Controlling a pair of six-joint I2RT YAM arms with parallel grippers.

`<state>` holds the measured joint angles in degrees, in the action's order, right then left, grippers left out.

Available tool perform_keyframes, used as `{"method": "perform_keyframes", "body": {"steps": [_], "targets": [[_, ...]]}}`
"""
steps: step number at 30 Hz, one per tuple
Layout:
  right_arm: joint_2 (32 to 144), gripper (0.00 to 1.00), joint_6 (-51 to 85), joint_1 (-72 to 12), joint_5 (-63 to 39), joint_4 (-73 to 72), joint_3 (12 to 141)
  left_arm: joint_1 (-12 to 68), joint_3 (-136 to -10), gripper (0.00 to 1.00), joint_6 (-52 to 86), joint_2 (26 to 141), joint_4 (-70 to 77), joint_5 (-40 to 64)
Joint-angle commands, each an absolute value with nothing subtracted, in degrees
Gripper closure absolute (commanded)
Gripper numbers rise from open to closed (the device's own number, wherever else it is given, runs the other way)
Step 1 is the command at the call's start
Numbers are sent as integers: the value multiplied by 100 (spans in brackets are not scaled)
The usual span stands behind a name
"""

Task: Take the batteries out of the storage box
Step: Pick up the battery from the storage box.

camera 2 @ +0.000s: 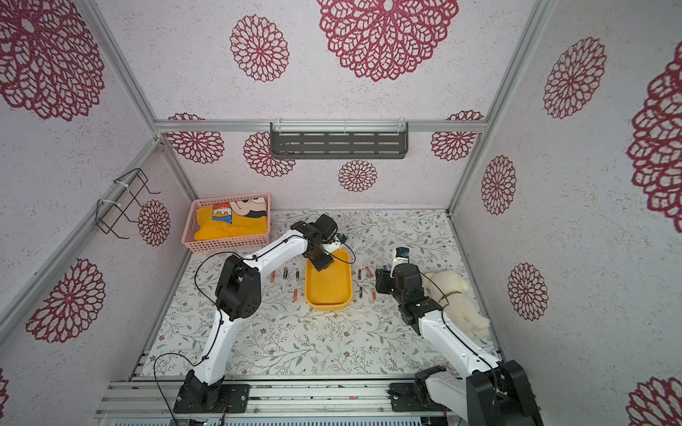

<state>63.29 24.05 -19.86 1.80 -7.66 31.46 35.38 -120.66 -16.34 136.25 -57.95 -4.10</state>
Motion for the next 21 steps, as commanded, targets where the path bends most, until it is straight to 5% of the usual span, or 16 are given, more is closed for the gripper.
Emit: {"method": "perform_keyframes", "body": {"steps": [1,16,21], "targets": [[6283,53,2382,-1966,273,-907,3198,3406,-12136,57,-1808,13754,-5738,-395],[6287,52,2321,-1968,379,-848,3198,3375,-12028,59,-1804,14111,-5734,-226],[6238,51,2321,-1962,421,-839,3173,3373,-12025,70,-1795,14150,-5715,-223]]}}
